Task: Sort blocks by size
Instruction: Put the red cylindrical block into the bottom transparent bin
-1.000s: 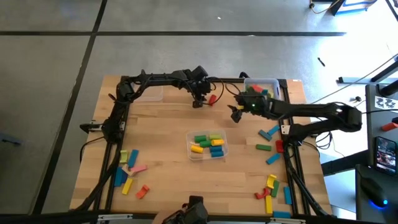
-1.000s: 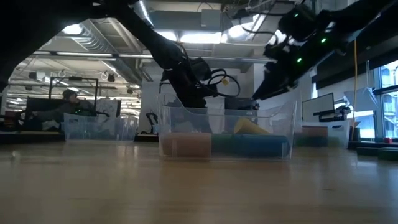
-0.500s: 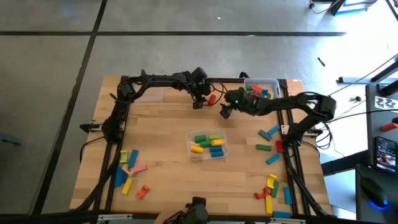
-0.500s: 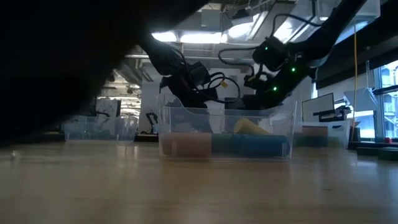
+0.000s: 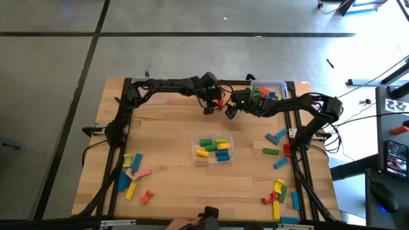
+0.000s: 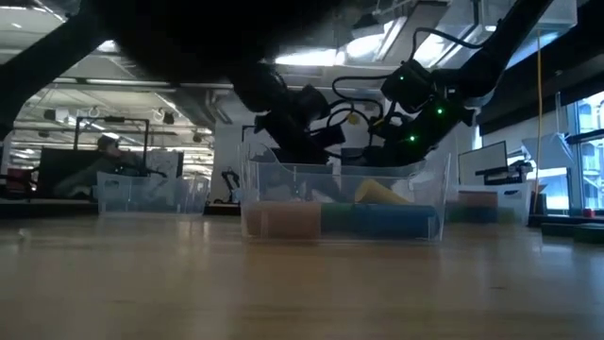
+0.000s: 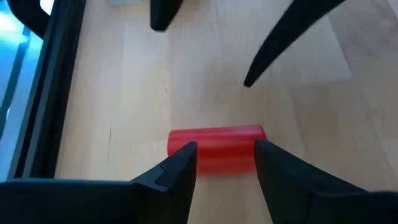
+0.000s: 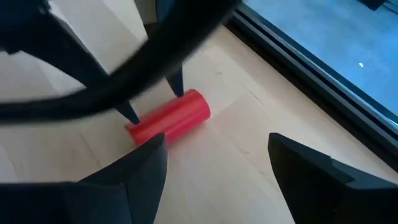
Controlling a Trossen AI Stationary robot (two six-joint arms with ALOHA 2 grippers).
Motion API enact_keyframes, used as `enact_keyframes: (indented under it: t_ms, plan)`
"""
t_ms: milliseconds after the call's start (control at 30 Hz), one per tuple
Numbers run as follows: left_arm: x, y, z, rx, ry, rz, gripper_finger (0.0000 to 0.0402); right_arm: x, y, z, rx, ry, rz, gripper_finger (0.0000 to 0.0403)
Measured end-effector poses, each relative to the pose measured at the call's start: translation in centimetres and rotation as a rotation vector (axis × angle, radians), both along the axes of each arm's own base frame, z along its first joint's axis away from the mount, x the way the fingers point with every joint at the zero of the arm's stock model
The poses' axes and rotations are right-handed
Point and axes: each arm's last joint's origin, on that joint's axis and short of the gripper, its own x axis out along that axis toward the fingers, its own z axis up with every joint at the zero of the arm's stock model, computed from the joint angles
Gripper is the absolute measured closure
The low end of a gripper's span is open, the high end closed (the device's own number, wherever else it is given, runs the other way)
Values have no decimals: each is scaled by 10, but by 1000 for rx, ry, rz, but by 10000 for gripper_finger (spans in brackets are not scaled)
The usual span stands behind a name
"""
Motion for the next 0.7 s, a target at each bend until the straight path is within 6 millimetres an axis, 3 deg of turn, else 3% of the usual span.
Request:
enact_keyframes:
  t_ms: [167,367,533,700]
  plan:
    - [-7,-11,25,-4,90,44,247,5,-1,0,1,-59,6,133]
    - [-34,-25,72,-101,160,129,247,20,-6,-17,55,-134,17,133]
    - [-58,-42,90,-129,184,182,247,40,-16,-22,81,-128,-7,133]
    - [-83,-62,95,-116,205,257,247,58,-24,-25,144,-61,-52,133]
